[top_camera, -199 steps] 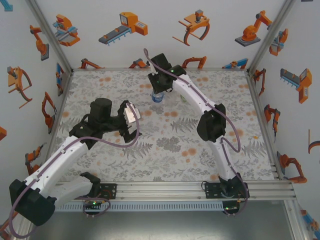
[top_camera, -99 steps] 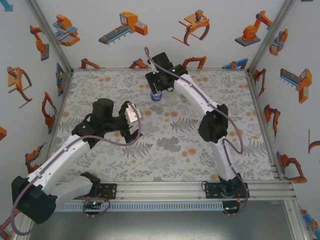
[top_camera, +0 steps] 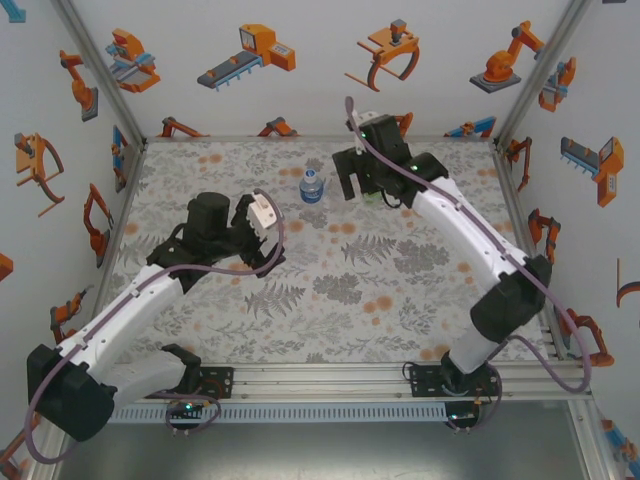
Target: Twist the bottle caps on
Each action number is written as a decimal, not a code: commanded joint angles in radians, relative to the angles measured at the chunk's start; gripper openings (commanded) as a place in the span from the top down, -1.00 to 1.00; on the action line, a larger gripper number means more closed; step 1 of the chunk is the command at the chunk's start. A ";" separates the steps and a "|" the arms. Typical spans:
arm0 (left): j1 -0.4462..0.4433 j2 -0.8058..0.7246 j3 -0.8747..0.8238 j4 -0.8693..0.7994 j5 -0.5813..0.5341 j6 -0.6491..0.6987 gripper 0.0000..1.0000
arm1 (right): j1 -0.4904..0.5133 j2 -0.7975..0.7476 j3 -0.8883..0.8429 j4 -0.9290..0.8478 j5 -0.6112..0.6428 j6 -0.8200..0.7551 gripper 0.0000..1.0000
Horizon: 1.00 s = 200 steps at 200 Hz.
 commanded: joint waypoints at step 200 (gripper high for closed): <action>0.471 0.295 -0.553 1.089 -0.263 -0.319 -0.94 | -0.574 -0.183 -1.192 1.311 -0.002 -0.027 -0.99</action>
